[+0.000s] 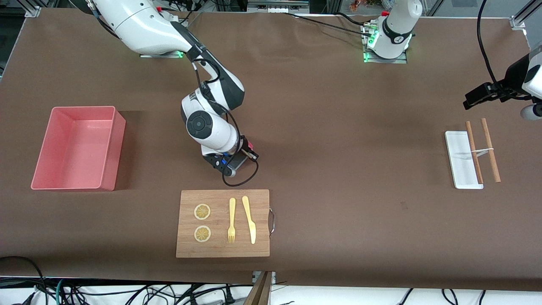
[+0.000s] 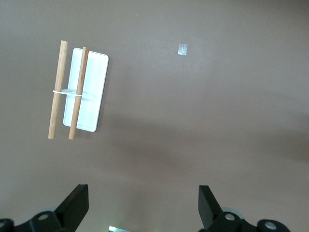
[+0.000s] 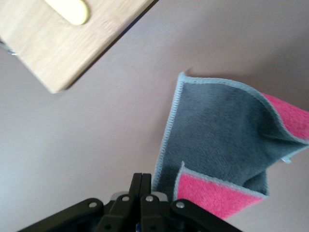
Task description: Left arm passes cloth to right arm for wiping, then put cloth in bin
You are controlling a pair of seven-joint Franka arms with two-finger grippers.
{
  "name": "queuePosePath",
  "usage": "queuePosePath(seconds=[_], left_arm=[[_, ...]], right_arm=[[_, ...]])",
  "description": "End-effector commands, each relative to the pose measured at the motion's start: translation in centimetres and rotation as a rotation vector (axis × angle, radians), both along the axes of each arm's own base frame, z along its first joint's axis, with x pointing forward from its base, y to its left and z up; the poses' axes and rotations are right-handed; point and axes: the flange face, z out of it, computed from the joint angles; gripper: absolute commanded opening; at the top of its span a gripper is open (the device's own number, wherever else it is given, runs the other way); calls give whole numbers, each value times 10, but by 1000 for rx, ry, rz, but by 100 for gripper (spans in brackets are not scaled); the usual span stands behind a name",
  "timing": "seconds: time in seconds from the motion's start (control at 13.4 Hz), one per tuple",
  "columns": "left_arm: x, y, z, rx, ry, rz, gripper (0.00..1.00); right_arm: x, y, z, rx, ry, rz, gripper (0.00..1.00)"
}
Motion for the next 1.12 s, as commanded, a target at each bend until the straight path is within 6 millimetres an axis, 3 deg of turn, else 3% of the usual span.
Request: queuePosePath(seconds=[0.0, 0.15, 0.67, 1.05], left_arm=[[-6, -2, 4, -22, -2, -18, 100], [-6, -2, 4, -22, -2, -20, 100], [-6, -4, 5, -22, -3, -23, 100], [-6, -9, 5, -22, -3, -32, 100]], right_arm=[[6, -3, 3, 10, 26, -1, 0], [6, -30, -5, -43, 98, 124, 0], [47, -212, -25, -165, 250, 468, 0], [66, -321, -25, -164, 236, 660, 0]])
